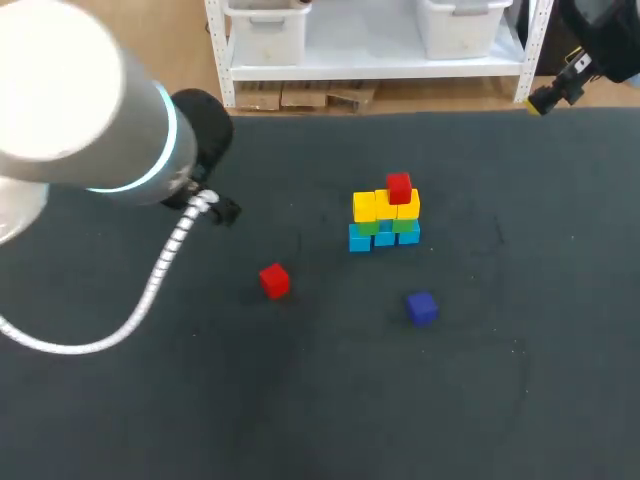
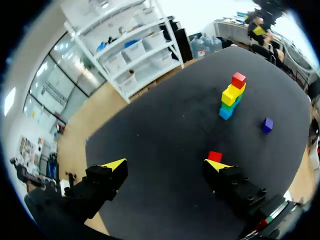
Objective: Place the blue cubes, place green cubes on the blue cubes, place the yellow cubes on the green cubes, then place the red cubes on the yellow cubes, and place purple cube on the red cubes.
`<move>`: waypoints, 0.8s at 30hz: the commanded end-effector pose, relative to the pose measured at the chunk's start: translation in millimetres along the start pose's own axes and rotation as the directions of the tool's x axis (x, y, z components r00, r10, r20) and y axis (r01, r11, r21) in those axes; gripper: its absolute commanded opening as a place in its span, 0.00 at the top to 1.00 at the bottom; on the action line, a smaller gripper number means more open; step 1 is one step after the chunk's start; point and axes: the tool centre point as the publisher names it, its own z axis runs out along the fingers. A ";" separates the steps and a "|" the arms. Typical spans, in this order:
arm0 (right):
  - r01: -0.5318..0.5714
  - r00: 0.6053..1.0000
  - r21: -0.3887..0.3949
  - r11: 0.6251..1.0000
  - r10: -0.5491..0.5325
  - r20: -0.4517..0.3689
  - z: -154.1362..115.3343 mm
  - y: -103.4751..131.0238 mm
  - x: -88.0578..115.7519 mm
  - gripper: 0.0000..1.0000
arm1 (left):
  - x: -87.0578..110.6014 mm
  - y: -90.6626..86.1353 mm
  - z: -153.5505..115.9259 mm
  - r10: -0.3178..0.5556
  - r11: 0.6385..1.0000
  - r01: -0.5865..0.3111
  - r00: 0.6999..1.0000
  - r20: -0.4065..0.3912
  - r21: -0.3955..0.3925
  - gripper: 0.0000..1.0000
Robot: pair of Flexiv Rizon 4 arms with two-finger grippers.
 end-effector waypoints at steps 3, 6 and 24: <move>-0.001 1.000 0.004 1.000 0.001 0.000 -0.6 0.8 0.5 0.00 | -0.7 -35.5 19.3 0.039 0.998 -0.035 0.996 -0.084 0.052 0.00; -0.001 1.000 0.004 1.000 0.001 0.000 -0.6 0.8 0.5 0.00 | 0.0 -49.7 25.7 0.069 0.996 -0.064 0.994 -0.086 0.059 0.00; -0.001 1.000 0.004 1.000 0.001 0.000 -0.6 0.8 0.5 0.00 | 14.3 -87.7 59.0 0.165 0.951 -0.148 0.985 -0.043 0.271 0.00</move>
